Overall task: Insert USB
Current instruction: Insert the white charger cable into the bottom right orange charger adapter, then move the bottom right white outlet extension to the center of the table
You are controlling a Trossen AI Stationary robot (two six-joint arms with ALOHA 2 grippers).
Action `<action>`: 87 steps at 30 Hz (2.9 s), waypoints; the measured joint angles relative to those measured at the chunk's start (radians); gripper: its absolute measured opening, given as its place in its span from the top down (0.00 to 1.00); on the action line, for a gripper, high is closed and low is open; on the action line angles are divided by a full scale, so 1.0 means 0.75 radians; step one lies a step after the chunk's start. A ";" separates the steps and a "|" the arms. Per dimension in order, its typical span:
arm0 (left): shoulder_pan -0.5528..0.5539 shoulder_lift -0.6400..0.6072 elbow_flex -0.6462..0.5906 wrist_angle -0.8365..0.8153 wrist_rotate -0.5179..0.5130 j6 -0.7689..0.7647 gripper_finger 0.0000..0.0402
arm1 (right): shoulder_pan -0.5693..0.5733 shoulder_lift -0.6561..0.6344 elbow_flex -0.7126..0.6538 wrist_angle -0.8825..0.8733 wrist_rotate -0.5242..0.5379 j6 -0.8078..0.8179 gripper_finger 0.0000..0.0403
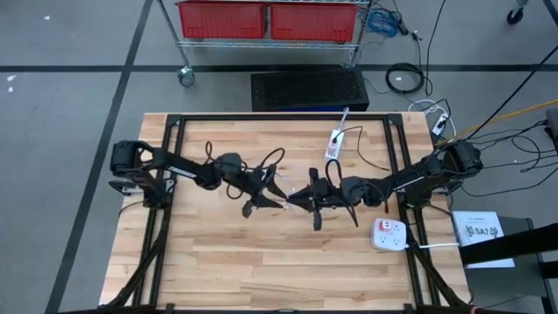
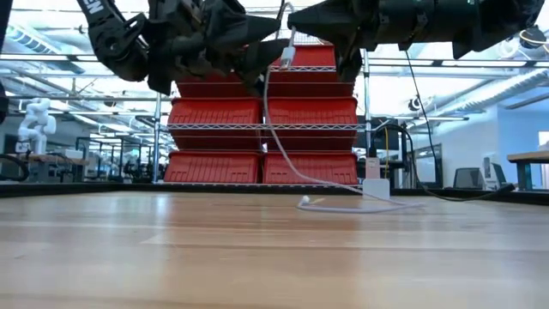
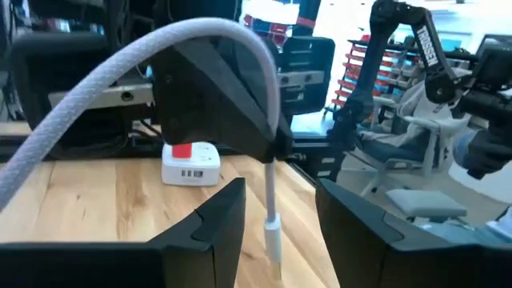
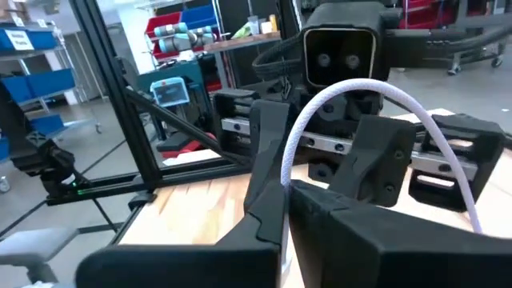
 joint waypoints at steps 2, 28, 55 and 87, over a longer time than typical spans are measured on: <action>-0.002 0.003 0.019 -0.035 0.001 -0.015 0.60 | 0.000 0.000 0.000 0.005 0.000 0.000 1.00; -0.031 0.059 0.102 -0.116 -0.037 0.062 0.98 | 0.000 -0.002 0.017 -0.008 -0.002 -0.008 1.00; -0.048 0.080 0.126 -0.106 -0.101 0.081 1.00 | 0.005 -0.068 0.018 -0.151 0.042 0.064 0.72; -0.026 -0.177 0.123 -0.695 -0.217 0.311 1.00 | 0.561 -0.442 0.411 -2.368 0.065 1.278 0.98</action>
